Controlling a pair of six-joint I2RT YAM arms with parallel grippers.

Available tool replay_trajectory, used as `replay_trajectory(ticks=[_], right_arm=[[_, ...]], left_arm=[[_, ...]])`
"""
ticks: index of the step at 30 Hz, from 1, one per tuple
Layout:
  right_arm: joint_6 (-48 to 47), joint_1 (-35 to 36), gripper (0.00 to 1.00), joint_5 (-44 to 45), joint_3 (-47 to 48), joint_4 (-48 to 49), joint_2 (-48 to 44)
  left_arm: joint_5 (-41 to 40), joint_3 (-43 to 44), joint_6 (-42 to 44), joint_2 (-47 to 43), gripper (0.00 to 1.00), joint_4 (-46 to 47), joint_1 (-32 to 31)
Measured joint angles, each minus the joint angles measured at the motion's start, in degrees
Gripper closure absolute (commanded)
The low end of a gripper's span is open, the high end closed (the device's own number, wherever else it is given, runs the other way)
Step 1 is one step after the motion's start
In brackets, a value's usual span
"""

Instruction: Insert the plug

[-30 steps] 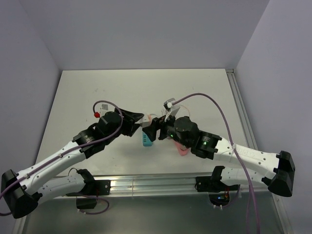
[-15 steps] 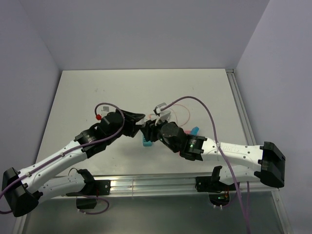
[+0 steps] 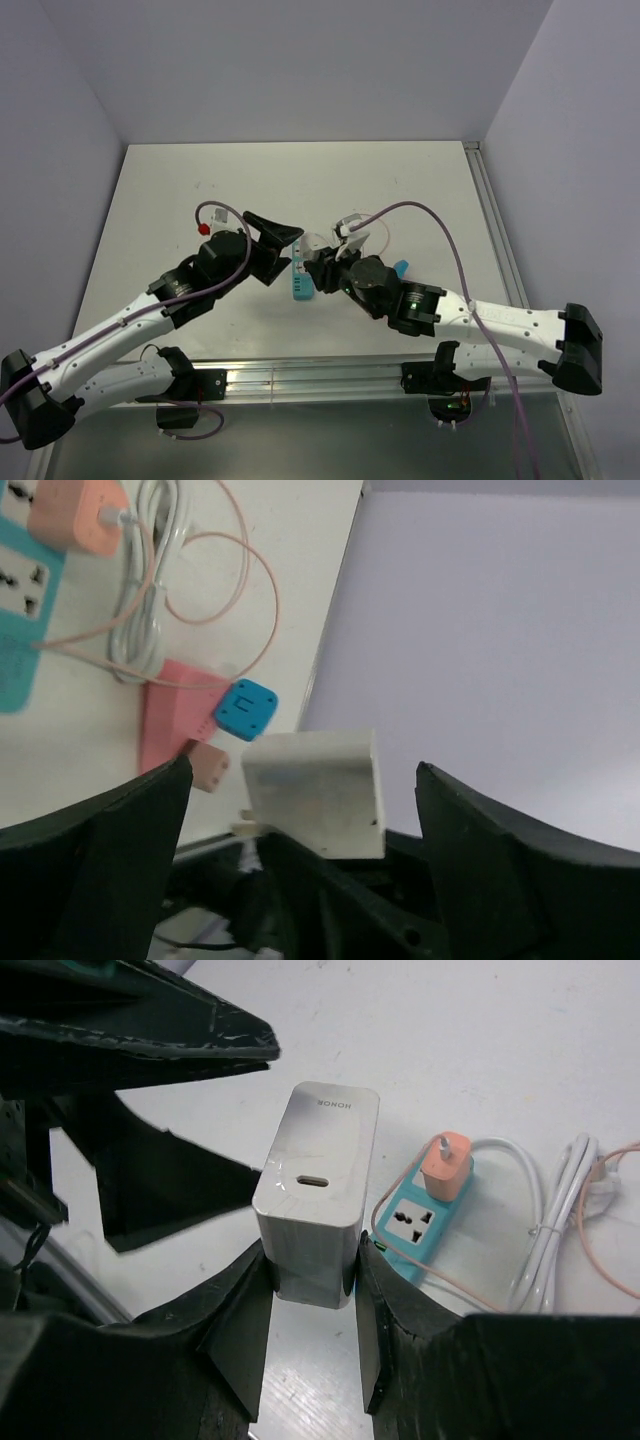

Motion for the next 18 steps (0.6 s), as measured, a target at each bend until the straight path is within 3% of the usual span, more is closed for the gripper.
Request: replay_trajectory(ticks=[6, 11, 18], right_arm=[[-1.4, -0.8, 1.0, -6.1, -0.4, -6.3, -7.3], [-2.0, -1.0, 1.0, -16.5, -1.2, -12.5, -12.6], [-5.5, -1.0, 1.0, -28.5, -2.3, -17.7, -20.4]], left_arm=[[1.1, 5.5, 19.5, -3.3, 0.01, -1.9, 0.0], [4.8, 8.4, 35.4, -7.6, 0.05, -2.2, 0.0], [14.1, 15.4, 44.4, -3.8, 0.12, -9.9, 0.0]])
